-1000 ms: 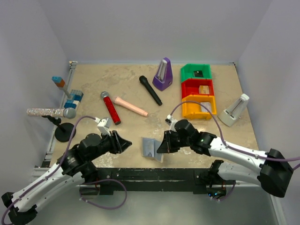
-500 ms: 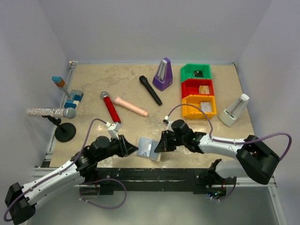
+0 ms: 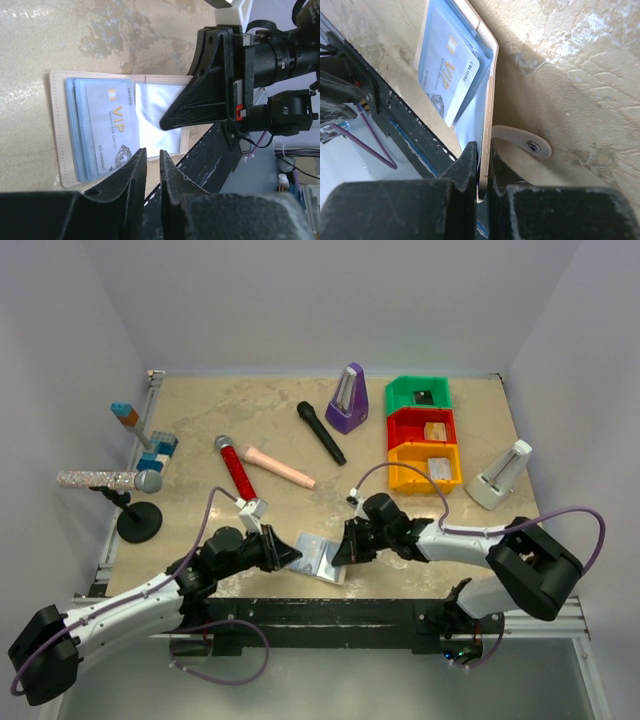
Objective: Take the credit cards out of the card holder
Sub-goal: Open the card holder at the center of the board.
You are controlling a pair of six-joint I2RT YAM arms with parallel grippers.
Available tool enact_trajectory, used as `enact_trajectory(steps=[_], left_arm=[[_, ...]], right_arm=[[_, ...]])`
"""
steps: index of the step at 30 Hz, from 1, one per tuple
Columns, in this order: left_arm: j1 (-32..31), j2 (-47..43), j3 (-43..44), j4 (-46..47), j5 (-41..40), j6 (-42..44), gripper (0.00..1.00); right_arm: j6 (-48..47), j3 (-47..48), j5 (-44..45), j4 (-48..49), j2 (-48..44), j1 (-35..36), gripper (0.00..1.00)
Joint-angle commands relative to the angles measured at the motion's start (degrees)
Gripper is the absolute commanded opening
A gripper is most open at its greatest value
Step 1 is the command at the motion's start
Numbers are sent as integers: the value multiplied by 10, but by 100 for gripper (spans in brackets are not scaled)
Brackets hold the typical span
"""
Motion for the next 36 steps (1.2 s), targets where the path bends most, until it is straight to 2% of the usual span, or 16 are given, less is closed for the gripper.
enact_trajectory(steps=[1, 9, 15, 19, 21, 28, 36], left_arm=[[-2, 16, -13, 39, -16, -2, 20], [-2, 26, -19, 46, -17, -3, 20], [-2, 18, -19, 40, -23, -3, 20], [-2, 22, -18, 39, -22, -2, 20], [-2, 22, -18, 39, -22, -2, 20], [-2, 27, -19, 48, -23, -3, 20], [-2, 33, -18, 54, -22, -3, 20]], right_arm=[[-59, 46, -7, -56, 6, -9, 0], [-112, 98, 11, -153, 29, -12, 1], [-117, 115, 20, -181, 41, -12, 22], [-119, 123, 34, -204, 35, -12, 40], [-122, 126, 39, -211, 29, -12, 45], [-135, 144, 81, -275, 3, -11, 60], [-155, 177, 146, -369, -49, -12, 67]])
